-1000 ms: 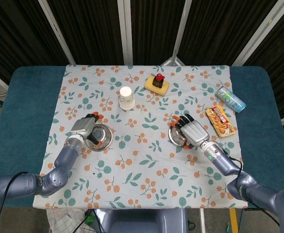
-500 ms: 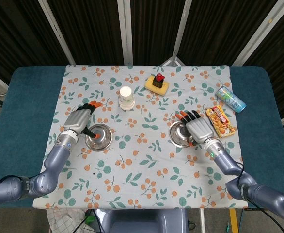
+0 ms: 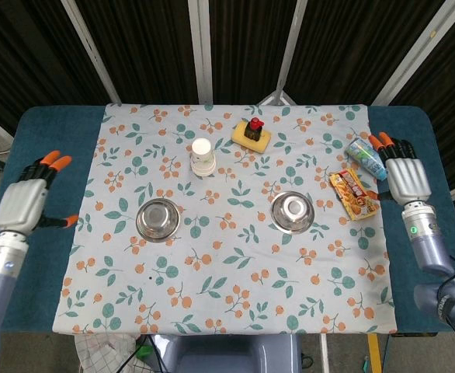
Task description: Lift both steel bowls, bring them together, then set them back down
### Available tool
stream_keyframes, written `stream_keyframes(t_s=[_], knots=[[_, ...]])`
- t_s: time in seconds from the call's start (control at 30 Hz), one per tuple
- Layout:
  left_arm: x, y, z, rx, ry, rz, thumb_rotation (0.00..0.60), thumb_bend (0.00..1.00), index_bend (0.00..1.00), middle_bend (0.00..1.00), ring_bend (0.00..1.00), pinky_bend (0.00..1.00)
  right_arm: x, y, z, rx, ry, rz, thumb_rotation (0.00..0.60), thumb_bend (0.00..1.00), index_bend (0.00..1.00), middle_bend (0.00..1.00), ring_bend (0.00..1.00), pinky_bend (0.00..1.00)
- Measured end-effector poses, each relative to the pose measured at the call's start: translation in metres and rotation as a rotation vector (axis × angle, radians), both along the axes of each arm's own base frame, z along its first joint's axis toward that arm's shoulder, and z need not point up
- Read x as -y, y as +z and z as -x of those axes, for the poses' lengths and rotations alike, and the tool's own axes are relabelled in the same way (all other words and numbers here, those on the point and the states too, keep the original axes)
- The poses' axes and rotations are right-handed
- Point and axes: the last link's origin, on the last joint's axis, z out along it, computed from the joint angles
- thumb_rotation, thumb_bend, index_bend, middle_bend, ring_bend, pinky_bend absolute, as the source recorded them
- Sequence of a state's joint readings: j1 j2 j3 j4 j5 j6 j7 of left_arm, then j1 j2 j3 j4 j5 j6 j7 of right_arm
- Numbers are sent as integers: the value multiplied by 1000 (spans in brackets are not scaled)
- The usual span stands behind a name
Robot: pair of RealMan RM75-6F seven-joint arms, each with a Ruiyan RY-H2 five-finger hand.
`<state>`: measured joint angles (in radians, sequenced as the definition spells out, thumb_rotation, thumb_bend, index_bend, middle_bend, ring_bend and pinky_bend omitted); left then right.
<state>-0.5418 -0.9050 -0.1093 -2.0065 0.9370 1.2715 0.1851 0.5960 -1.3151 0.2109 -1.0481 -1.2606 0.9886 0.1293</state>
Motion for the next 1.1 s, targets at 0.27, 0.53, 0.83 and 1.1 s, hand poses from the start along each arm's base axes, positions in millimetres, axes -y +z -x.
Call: stream_keyframes(t_s=[0.27, 0.53, 0.83, 1.1], knots=[[65, 22, 48, -7, 11, -67, 600, 0, 140, 0, 0, 75, -40, 8, 14, -1, 3, 13, 600, 86, 124, 0, 55, 34], [116, 25, 78, -22, -25, -111, 600, 1, 140, 0, 0, 75, -98, 14, 19, 74, 57, 73, 600, 85, 128, 0, 55, 32], [154, 15, 81, 8, -45, -115, 600, 2, 139, 0, 0, 69, -171, 9, 15, 75, 118, 44, 600, 85, 130, 0, 55, 31], [171, 12, 78, 23, -57, -160, 600, 3, 142, 0, 0, 68, -196, 14, 11, 5, 111, 45, 600, 85, 130, 0, 55, 32]])
